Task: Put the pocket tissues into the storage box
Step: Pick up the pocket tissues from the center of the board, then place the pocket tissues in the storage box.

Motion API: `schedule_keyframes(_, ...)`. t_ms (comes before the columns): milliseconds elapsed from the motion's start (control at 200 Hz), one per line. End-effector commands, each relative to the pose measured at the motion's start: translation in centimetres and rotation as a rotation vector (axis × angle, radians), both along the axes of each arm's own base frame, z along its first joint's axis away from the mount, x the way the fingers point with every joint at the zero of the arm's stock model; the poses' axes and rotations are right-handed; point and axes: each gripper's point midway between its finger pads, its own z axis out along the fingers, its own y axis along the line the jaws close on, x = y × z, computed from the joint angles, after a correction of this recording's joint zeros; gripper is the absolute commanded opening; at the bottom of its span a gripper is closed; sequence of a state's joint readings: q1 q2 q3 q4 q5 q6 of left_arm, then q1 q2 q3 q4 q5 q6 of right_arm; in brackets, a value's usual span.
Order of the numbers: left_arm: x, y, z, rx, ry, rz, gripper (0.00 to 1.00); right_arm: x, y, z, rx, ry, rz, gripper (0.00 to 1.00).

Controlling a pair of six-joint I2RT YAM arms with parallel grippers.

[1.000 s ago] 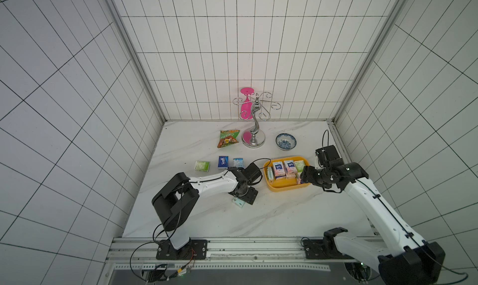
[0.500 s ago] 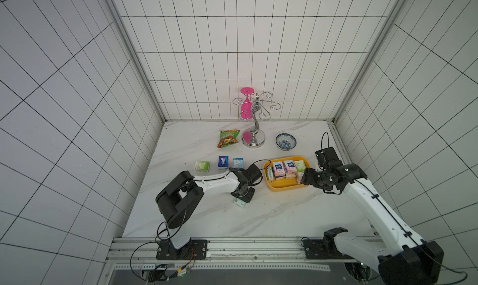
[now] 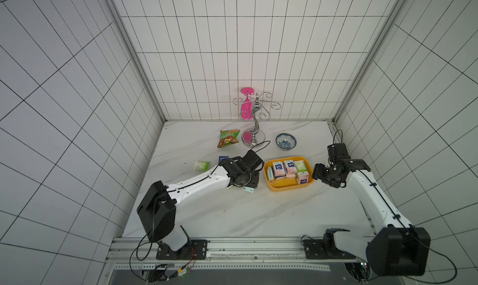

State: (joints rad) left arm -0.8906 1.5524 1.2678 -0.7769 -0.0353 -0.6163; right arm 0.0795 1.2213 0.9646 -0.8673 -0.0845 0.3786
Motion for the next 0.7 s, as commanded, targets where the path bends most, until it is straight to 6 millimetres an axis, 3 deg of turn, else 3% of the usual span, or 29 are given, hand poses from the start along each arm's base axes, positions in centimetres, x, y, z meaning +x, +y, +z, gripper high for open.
schedule_keyframes(0,1.1,-2.3,3.8,-0.144,-0.068,0.059,0.45,0.9,-0.2,-0.3,0.045,0.001,0.005,0.70)
schedule_keyframes(120,2.3,-4.5,5.3,-0.229,-0.130,0.080,0.44,1.3,-1.1,-1.0,0.044,0.010,-0.020,0.71)
schedule_keyframes(275,3.6,-8.2,5.4,-0.258,-0.182,0.092,0.44,1.5,-1.2,-1.4,0.138,0.002,-0.071,0.71)
schedule_keyframes(525,6.2,-13.1,3.4,-0.267,-0.227,0.166,0.45,1.8,-1.4,-0.8,0.129,-0.016,-0.063,0.71)
schedule_keyframes(695,7.8,-13.7,1.8,-0.253,-0.244,0.266,0.45,1.5,-1.5,-1.0,0.124,-0.013,-0.067,0.71)
